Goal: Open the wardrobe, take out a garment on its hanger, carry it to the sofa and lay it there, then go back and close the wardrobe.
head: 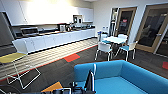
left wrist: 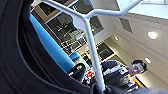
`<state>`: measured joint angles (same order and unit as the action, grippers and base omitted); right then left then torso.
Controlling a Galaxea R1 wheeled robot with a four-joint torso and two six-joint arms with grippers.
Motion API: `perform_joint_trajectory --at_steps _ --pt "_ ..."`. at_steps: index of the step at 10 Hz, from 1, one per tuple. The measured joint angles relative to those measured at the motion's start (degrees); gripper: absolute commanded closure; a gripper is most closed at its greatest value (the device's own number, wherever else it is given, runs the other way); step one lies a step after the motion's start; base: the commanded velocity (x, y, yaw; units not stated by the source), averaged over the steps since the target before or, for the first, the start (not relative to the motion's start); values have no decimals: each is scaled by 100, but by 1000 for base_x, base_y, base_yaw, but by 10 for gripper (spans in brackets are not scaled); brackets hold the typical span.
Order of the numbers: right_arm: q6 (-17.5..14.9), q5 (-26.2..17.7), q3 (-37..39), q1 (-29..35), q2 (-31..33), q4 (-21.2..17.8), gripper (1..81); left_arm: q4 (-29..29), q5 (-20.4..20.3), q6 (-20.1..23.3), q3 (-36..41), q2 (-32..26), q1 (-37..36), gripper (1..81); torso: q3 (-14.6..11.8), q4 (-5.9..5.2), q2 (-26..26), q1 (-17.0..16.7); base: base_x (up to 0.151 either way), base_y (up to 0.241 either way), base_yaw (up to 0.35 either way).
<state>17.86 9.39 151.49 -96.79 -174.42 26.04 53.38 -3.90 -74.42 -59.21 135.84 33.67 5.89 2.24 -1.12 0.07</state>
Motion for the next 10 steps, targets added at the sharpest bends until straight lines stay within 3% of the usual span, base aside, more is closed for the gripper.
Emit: perform_joint_trajectory --at_steps 10 --pt "-4 -13 24 44 -13 0 10 52 0 0 11 -30 9 811 0 0 0 0 0 0 -255"
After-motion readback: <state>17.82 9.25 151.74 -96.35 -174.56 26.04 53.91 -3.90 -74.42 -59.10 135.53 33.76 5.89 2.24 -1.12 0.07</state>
